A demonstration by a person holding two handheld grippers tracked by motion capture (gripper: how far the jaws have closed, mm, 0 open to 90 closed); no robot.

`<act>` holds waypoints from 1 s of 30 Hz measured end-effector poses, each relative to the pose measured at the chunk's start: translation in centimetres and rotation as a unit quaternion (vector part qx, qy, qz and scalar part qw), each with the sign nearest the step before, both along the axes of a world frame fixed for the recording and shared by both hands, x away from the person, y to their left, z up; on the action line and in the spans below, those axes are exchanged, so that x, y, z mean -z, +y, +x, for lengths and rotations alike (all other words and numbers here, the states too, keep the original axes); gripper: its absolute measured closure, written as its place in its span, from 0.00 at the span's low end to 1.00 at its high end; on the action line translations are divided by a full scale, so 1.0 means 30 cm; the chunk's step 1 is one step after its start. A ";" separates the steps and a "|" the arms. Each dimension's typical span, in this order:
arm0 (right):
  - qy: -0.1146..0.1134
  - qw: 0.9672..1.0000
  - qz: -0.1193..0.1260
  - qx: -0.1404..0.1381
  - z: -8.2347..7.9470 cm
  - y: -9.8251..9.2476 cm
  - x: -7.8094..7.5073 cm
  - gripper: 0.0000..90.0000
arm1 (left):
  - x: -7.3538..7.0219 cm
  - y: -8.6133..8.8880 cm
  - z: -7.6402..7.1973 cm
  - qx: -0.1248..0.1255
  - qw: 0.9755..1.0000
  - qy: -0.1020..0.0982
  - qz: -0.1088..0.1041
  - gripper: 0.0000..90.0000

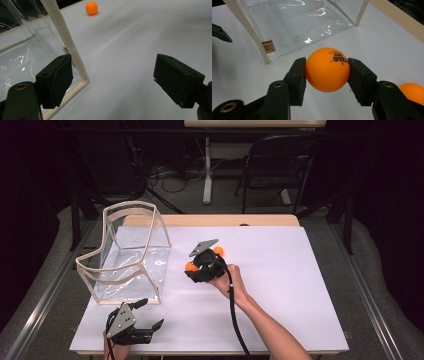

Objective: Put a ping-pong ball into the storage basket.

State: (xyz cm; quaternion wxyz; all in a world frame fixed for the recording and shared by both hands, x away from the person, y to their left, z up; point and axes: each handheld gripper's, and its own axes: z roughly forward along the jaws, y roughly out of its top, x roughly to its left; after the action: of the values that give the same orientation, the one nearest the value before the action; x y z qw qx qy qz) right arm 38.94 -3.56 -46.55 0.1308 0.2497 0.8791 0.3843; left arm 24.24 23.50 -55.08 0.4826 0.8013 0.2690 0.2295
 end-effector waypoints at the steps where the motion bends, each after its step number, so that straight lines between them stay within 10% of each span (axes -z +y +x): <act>1: 0.000 1.000 0.001 -0.001 0.001 0.002 0.001 0.56 | 0.000 0.000 0.000 0.000 1.000 0.000 0.001 0.18; 30: 0.000 1.000 -0.005 -0.016 0.055 0.091 -0.093 0.56 | 0.002 0.001 0.007 -0.001 1.000 0.007 -0.010 0.18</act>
State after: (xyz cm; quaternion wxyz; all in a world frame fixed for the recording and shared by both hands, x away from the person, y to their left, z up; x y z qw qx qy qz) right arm 40.58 -0.84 -43.76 0.1259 0.2352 0.8847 0.3824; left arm 24.46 23.52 -55.15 0.4886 0.7975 0.2760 0.2215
